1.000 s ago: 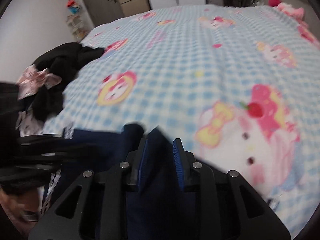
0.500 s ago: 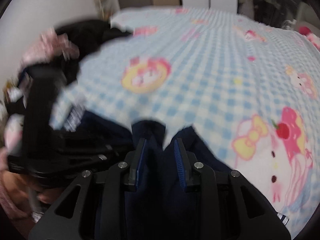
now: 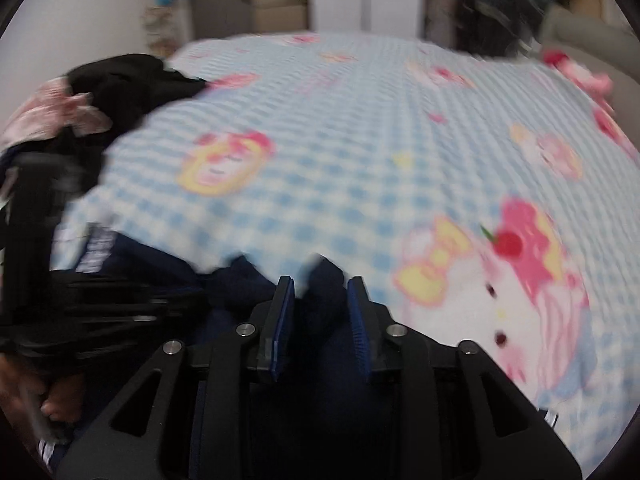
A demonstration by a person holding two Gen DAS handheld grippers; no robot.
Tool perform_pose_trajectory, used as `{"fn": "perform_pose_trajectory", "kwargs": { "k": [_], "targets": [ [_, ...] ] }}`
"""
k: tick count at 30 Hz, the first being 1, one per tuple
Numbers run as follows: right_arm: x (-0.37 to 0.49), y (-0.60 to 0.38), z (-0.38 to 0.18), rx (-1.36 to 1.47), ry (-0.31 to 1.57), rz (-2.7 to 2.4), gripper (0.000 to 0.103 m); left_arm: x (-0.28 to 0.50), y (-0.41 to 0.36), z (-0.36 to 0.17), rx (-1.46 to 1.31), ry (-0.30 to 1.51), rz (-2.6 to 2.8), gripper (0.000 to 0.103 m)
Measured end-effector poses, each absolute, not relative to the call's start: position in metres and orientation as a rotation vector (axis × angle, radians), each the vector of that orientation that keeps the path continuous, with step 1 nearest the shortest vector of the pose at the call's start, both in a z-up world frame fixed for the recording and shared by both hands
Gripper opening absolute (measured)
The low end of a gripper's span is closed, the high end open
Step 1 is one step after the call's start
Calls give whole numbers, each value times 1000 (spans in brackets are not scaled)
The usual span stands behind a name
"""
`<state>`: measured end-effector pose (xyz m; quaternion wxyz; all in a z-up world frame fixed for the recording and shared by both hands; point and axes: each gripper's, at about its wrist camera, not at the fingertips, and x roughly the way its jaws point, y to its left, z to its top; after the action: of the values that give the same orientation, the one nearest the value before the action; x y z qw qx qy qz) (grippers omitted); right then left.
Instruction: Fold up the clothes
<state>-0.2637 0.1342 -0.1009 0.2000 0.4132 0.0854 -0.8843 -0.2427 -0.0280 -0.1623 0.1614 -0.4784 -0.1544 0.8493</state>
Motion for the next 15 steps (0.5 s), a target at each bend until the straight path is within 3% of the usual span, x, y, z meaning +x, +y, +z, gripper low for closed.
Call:
{"fn": "perform_pose_trajectory", "kwargs": {
  "k": [4, 12, 15],
  "targets": [
    [-273, 114, -123, 1283, 411, -2352, 29, -244, -28, -164, -1367, -445, 2424, 10],
    [-289, 164, -98, 1234, 42, -2641, 29, -243, -27, -165, -1360, -448, 2425, 10],
    [-279, 157, -94, 1231, 78, -2548, 29, -244, -24, -166, -1361, -423, 2432, 10]
  ]
}}
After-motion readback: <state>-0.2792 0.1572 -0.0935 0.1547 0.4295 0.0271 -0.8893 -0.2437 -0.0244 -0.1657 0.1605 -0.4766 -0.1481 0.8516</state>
